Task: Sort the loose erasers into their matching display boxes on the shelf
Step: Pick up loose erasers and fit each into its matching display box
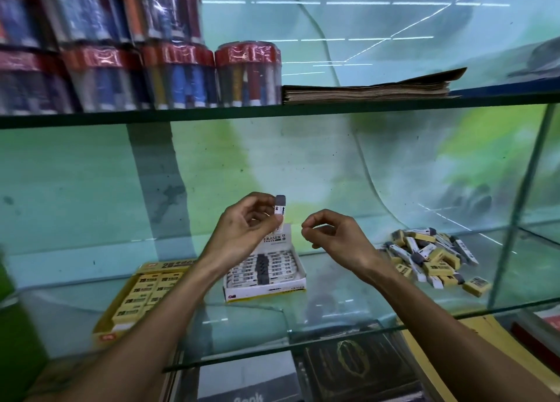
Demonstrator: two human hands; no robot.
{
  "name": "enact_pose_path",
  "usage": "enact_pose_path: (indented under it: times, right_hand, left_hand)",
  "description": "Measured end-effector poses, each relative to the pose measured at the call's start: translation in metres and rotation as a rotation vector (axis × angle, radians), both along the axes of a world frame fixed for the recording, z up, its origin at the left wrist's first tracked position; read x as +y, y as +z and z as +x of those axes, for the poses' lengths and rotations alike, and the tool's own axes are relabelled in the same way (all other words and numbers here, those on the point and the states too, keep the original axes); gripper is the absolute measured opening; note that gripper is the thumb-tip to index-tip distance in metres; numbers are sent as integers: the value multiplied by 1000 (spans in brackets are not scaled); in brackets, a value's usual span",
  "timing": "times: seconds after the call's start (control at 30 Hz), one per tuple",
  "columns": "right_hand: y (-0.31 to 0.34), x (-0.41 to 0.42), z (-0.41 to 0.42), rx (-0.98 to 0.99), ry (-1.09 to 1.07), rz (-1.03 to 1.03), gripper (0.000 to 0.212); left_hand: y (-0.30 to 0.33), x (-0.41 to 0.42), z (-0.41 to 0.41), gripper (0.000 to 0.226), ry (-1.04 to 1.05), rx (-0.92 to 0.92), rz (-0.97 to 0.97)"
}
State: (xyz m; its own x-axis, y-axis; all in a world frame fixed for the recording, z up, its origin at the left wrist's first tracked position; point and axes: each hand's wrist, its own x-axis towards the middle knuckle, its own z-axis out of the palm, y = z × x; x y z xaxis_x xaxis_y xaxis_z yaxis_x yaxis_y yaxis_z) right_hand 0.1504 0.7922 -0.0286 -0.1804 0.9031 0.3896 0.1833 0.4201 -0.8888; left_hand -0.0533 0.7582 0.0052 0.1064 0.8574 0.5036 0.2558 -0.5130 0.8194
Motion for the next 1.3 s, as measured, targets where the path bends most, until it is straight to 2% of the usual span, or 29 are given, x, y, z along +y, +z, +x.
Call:
enact_pose_path:
  times: [0.1,0.23,0.3,0.5,1.0,1.07,1.2,1.3]
  right_hand:
    - [-6,10,-4,-124,-57,23,5]
    - [-10,16,-9,-163,-84,35,5]
    - [-11,18,-13,-177,-80,41,6]
    - [-9,19,-16,-182,-69,49,7]
    - [-11,23,-7,-193,-104,43,7]
    - [-8,23,2,-198,-131,59,7]
    - [-7,22,36,-179,-212,68,5]
    - [-8,19,66,-196,-284,78,7]
  left_hand:
    - [6,1,-25,18,5,372,60]
    - [6,5,-44,20,-52,861,72]
    - [3,6,-44,21,-75,988,58]
    - [-7,5,-44,21,-94,1152,-2]
    - [-21,18,-49,7,-99,1159,-36]
    - [-20,15,-45,7,-90,1062,-12]
    - [-28,8,-17,10,-53,685,64]
    - [-39,6,12,8,-89,524,70]
